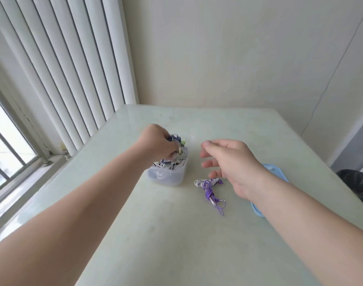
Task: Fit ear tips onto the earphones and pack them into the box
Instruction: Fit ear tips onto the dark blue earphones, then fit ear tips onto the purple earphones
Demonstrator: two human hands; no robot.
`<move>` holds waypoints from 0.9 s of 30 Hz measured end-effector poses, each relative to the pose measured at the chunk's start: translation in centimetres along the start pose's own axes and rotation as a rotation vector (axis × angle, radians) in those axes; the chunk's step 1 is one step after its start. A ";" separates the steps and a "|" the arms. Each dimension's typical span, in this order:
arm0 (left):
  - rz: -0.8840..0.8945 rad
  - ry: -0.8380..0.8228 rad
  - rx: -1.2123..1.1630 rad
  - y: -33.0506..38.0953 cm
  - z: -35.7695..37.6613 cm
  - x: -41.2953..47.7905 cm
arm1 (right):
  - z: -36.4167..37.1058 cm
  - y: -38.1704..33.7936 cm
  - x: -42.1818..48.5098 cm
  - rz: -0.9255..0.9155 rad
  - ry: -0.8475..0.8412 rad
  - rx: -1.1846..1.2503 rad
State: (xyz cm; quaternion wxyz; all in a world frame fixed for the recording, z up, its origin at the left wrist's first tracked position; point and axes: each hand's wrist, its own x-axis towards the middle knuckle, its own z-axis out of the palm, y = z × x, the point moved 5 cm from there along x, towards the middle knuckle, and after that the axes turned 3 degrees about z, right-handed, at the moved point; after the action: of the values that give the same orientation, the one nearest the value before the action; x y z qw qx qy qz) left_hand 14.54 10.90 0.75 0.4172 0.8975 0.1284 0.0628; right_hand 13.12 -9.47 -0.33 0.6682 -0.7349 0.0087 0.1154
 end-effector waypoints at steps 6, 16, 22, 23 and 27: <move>0.154 0.038 0.385 1.1 0.4 0.7 | -0.6 0.6 0.0 0.038 -0.014 -0.043; 0.337 -0.033 0.776 0.4 1.8 -0.9 | -1.8 1.3 -0.1 0.060 -0.011 -0.058; 0.347 -0.084 0.836 -0.4 2.4 -1.3 | -3.9 1.6 0.2 0.028 0.099 -0.103; 0.330 -0.095 0.835 -0.3 2.3 -1.3 | -4.4 1.7 0.2 0.021 0.123 -0.119; 0.421 0.031 0.892 2.2 2.3 -2.8 | -6.2 2.2 0.1 0.016 0.155 -0.175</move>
State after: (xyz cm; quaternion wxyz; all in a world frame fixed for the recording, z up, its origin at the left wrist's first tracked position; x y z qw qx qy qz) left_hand 12.74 7.05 0.98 -0.0316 0.9941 -0.0353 0.0978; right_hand 13.87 -15.75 -1.98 0.5980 -0.7970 0.0560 0.0639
